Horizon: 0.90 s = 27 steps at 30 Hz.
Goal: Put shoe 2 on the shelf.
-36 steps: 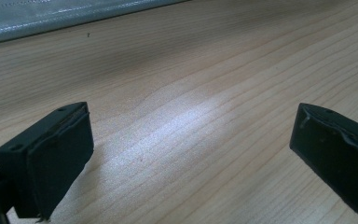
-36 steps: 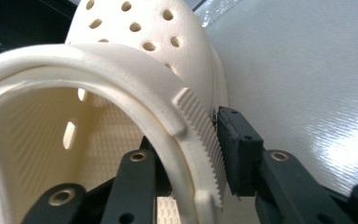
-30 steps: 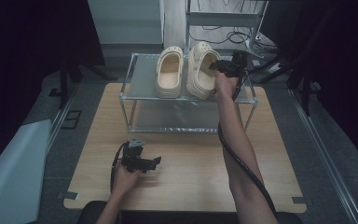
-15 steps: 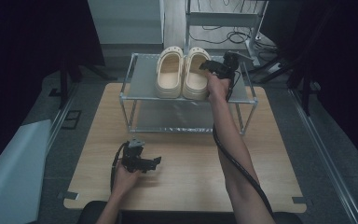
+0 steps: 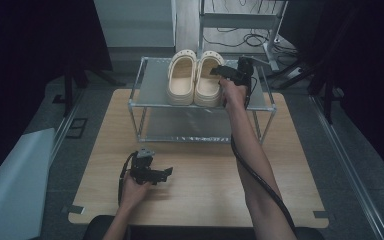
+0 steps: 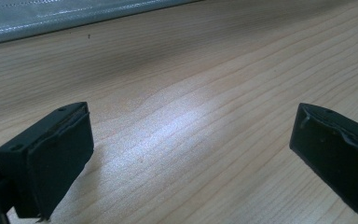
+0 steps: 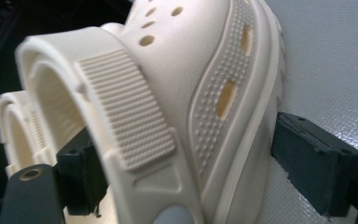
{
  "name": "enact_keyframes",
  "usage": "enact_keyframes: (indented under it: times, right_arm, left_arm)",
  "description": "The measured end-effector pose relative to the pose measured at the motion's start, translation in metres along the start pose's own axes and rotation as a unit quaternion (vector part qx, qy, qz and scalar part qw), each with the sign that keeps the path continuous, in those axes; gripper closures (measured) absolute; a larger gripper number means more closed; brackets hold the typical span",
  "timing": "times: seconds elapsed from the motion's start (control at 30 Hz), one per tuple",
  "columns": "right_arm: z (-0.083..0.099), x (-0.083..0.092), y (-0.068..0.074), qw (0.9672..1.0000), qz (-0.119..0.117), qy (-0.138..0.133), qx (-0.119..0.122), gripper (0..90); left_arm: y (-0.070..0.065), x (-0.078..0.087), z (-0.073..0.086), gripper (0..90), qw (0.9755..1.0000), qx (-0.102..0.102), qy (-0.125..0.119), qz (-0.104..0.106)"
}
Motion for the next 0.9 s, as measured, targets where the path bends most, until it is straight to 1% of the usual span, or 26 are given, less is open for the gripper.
enact_keyframes:
  times: [0.07,0.2,0.3,0.37,0.47,0.5,0.57,0.77,0.83,0.9]
  right_arm:
    - [0.000,0.003,0.001,0.9998,-0.010,0.002,0.018,15.3]
    - [0.002,0.010,0.004,0.9990,-0.024,0.008,0.036,14.6]
    - [0.004,0.015,0.005,0.9981,-0.028,0.007,0.055,14.6]
    - [0.005,0.019,0.005,0.9975,-0.030,0.008,0.063,14.6]
    - [0.008,0.024,0.003,0.9965,-0.025,0.011,0.079,14.7]
    - [0.009,0.026,0.002,0.9963,-0.024,0.013,0.082,14.6]
    - [0.011,0.030,0.002,0.9956,-0.028,0.012,0.089,14.7]
    - [0.019,0.041,-0.001,0.9932,-0.042,0.021,0.106,14.7]
    - [0.021,0.045,-0.002,0.9926,-0.043,0.022,0.112,14.6]
    - [0.023,0.049,-0.004,0.9913,-0.045,0.022,0.122,14.6]
  left_arm:
    - [0.000,0.000,0.000,0.0,1.0000,-0.001,0.001,0.001]
    - [-0.001,-0.001,0.000,0.0,1.0000,-0.002,0.001,0.002]
    - [-0.002,-0.001,0.000,0.0,1.0000,-0.004,-0.001,0.002]
    - [-0.002,0.000,0.000,0.0,1.0000,-0.005,-0.002,0.003]
    - [-0.002,0.000,0.000,0.0,1.0000,-0.005,-0.005,0.005]
    - [-0.002,0.000,0.000,0.0,1.0000,-0.005,-0.005,0.005]
    - [-0.002,0.000,0.000,0.0,1.0000,-0.005,-0.005,0.005]
    - [-0.003,-0.001,0.000,0.0,1.0000,-0.007,-0.002,0.006]
    - [-0.003,-0.002,0.000,0.0,0.9999,-0.007,-0.003,0.007]
    - [-0.003,-0.002,0.000,0.0,0.9999,-0.006,-0.003,0.007]
Point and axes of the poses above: each handheld gripper's, and its own axes: x roughly backward along the jaws, z roughly out of its underside, y roughly to its left, the point moved 7 cm from there along -x, roughly forward along the jaws, and after that the axes turned 11 degrees about y, right-handed, at the moved point
